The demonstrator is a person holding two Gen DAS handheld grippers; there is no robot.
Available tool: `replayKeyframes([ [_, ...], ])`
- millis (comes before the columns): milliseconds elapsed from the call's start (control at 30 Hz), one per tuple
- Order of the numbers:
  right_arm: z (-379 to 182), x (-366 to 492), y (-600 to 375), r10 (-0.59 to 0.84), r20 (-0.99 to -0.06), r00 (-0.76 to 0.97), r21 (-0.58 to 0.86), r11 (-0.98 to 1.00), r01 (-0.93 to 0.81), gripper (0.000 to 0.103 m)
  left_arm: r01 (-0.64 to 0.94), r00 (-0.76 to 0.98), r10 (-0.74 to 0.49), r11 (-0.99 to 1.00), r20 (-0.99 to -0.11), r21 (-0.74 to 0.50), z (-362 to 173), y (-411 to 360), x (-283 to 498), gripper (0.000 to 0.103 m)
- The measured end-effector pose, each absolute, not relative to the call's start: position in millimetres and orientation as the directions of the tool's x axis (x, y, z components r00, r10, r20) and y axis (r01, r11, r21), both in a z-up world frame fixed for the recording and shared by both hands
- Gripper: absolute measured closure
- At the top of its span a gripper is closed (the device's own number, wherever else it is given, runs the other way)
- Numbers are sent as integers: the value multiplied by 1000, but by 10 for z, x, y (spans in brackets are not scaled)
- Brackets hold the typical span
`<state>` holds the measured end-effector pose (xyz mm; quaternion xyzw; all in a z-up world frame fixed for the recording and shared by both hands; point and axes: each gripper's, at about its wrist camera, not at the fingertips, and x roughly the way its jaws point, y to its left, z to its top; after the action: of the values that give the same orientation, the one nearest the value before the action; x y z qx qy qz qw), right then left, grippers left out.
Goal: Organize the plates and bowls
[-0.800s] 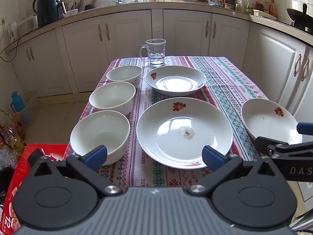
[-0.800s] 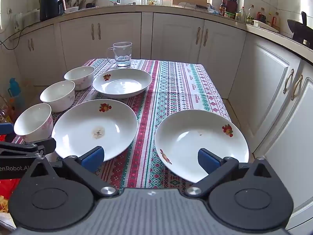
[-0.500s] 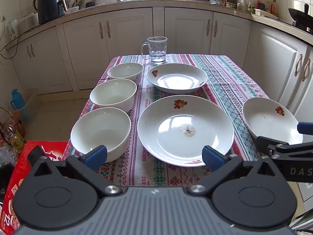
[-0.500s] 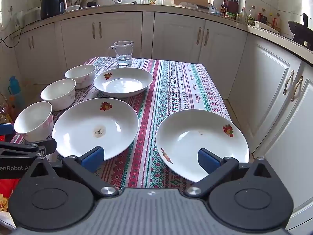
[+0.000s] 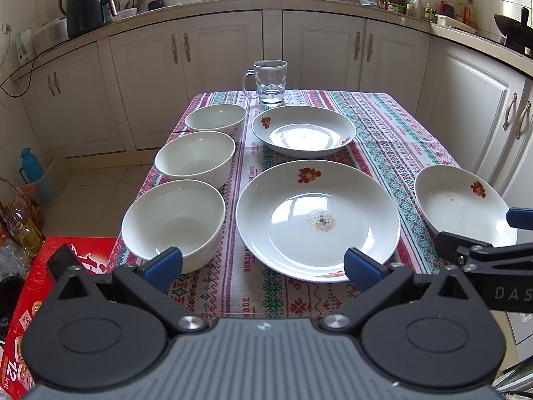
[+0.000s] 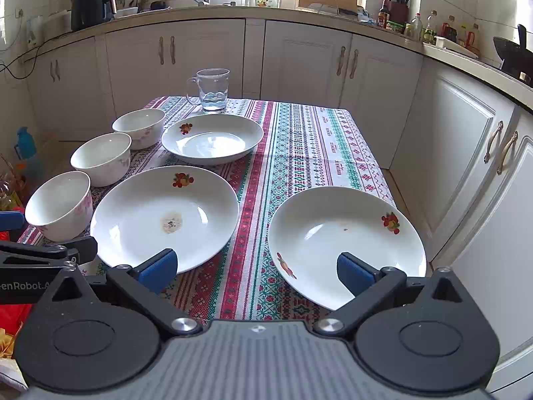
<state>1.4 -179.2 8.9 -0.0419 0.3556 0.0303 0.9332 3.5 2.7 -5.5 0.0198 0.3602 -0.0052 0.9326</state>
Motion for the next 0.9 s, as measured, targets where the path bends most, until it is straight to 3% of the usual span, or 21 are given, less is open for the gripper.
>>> replayKeyframes([
  [900,124,5,-1772,33,-661,749,-64,993,-100,0,15,740,8,999,-672,29,-19,43,37,1],
])
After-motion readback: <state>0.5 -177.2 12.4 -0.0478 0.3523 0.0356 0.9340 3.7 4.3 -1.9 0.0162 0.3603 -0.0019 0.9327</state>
